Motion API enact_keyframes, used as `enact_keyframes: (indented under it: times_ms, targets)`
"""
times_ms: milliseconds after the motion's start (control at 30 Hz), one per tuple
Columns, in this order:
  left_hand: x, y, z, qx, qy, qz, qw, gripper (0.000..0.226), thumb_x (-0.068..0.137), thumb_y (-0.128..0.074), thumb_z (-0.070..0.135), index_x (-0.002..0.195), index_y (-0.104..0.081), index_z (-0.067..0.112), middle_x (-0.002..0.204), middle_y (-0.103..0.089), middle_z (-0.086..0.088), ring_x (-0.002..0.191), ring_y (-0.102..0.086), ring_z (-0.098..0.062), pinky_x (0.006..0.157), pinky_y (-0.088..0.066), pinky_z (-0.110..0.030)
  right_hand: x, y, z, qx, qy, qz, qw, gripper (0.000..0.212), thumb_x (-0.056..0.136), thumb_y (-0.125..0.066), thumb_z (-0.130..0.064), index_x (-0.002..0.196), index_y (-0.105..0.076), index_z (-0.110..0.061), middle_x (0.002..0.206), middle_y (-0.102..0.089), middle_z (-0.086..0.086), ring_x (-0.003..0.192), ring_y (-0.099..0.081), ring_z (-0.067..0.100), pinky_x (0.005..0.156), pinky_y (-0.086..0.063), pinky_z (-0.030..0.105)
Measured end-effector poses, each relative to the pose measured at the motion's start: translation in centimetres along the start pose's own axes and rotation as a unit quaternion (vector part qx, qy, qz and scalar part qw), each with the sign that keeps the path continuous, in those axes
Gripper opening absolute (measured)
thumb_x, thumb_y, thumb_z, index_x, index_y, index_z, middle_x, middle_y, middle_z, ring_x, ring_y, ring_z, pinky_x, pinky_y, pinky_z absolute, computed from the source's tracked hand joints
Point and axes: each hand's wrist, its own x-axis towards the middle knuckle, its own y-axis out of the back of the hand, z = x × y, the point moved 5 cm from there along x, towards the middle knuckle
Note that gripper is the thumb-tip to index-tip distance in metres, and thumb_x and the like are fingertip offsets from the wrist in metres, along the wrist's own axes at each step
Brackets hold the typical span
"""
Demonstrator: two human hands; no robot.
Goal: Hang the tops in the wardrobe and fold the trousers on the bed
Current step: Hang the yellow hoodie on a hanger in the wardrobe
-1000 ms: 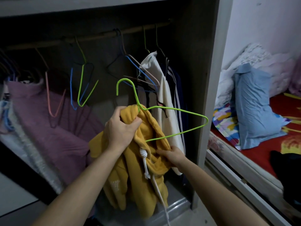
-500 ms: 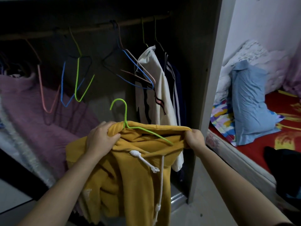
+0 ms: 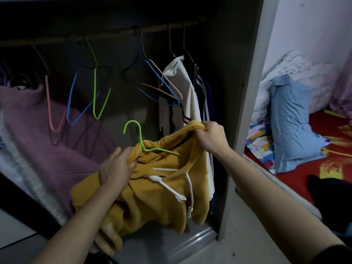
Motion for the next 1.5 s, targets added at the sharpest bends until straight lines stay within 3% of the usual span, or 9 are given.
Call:
enact_keyframes:
  times_ms: [200, 467, 600, 733, 900, 1000, 1167, 1300, 1500]
  targets:
    - [0.6, 1.7, -0.1, 0.035, 0.020, 0.081, 0.996, 0.052, 0.070, -0.085, 0.023, 0.117, -0.065, 0.019, 0.098, -0.053, -0.014, 0.087, -0.060, -0.039, 0.057, -0.046, -0.040, -0.1, 0.7, 0.3, -0.074, -0.010, -0.038, 0.996, 0.024, 0.092, -0.049, -0.014, 0.077, -0.065, -0.003, 0.074, -0.067, 0.013, 0.070, -0.068, 0.031, 0.061, -0.060, 0.044]
    - [-5.0, -2.3, 5.5, 0.064, -0.263, 0.031, 0.962, 0.076, 0.032, -0.097, 0.025, 0.104, -0.074, 0.019, 0.089, -0.064, -0.010, 0.069, -0.065, -0.030, 0.042, -0.049, -0.029, -0.4, 0.8, -1.1, 0.023, -0.015, 0.010, 1.000, 0.029, 0.092, -0.046, -0.012, 0.075, -0.062, 0.006, 0.065, -0.060, 0.012, 0.059, -0.060, 0.026, 0.059, -0.055, 0.048]
    - [-4.3, -4.0, 4.0, -0.052, -0.054, -0.053, 0.996, 0.050, 0.069, -0.082, 0.035, 0.117, -0.067, 0.030, 0.101, -0.061, -0.002, 0.090, -0.065, -0.029, 0.063, -0.051, -0.035, -1.0, 0.1, -2.4, -0.026, 0.036, -0.037, 0.998, 0.023, 0.092, -0.049, -0.014, 0.074, -0.062, -0.009, 0.068, -0.063, 0.005, 0.062, -0.064, 0.023, 0.056, -0.058, 0.038]
    - [-2.5, -3.9, 1.2, -0.210, 0.155, -0.050, 0.964, 0.032, 0.076, -0.074, 0.039, 0.106, -0.070, 0.029, 0.101, -0.069, -0.004, 0.097, -0.064, -0.032, 0.077, -0.053, -0.040, -1.4, -0.6, -0.4, -0.033, -0.064, -0.118, 0.990, 0.032, 0.096, -0.050, -0.018, 0.127, -0.048, -0.014, 0.100, -0.064, 0.015, 0.074, -0.072, 0.029, 0.060, -0.063, 0.039]
    - [-2.2, -4.1, 2.1, -0.506, 0.293, -0.021, 0.811, 0.011, 0.072, -0.067, 0.013, 0.063, -0.065, 0.018, 0.056, -0.061, 0.011, 0.061, -0.056, -0.015, 0.048, -0.043, -0.022, -3.1, -2.7, -0.5, -0.162, -0.034, -0.250, 0.954, 0.030, 0.098, -0.045, -0.034, 0.117, -0.051, -0.012, 0.096, -0.064, 0.014, 0.071, -0.071, 0.030, 0.064, -0.062, 0.042]
    - [-1.7, -3.9, 2.6, -0.536, 0.296, -0.029, 0.790, 0.006, 0.076, -0.066, 0.014, 0.070, -0.067, 0.013, 0.063, -0.065, 0.004, 0.064, -0.061, -0.019, 0.055, -0.047, -0.026, -3.0, -3.0, -1.0, -0.293, 0.032, -0.186, 0.937, 0.045, 0.101, -0.037, -0.055, 0.087, -0.058, -0.017, 0.082, -0.061, 0.004, 0.078, -0.065, 0.025, 0.073, -0.059, 0.041]
    - [-1.0, -2.1, 3.1, -0.477, 0.224, 0.023, 0.850, 0.022, 0.083, -0.070, 0.038, 0.086, -0.066, 0.017, 0.082, -0.070, 0.001, 0.077, -0.065, -0.011, 0.066, -0.051, -0.029, -1.2, -1.6, -2.3, 0.097, -0.113, -0.117, 0.982, 0.045, 0.098, -0.044, -0.058, 0.097, -0.064, -0.018, 0.096, -0.068, 0.007, 0.090, -0.067, 0.024, 0.085, -0.059, 0.041]
    - [-0.1, -0.4, 3.7, -0.444, 0.205, 0.090, 0.868, 0.022, 0.087, -0.066, 0.043, 0.083, -0.060, 0.022, 0.079, -0.064, 0.007, 0.074, -0.060, -0.006, 0.059, -0.043, -0.025, -1.8, -1.5, -2.4, -0.253, 0.086, -0.073, 0.961, 0.075, 0.098, -0.045, -0.055, 0.157, -0.015, -0.020, 0.162, -0.013, 0.017, 0.146, -0.024, 0.035, 0.119, -0.027, 0.051]
    - [1.4, 1.4, 3.7, -0.436, 0.214, 0.103, 0.868, 0.026, 0.091, -0.063, 0.041, 0.094, -0.057, 0.015, 0.081, -0.057, 0.010, 0.074, -0.057, -0.010, 0.067, -0.041, -0.029, -4.2, -3.7, -4.7, -0.293, 0.290, -0.285, 0.866, 0.032, 0.105, -0.034, -0.046, 0.109, -0.057, -0.024, 0.098, -0.060, -0.002, 0.093, -0.056, 0.015, 0.103, -0.040, 0.048]
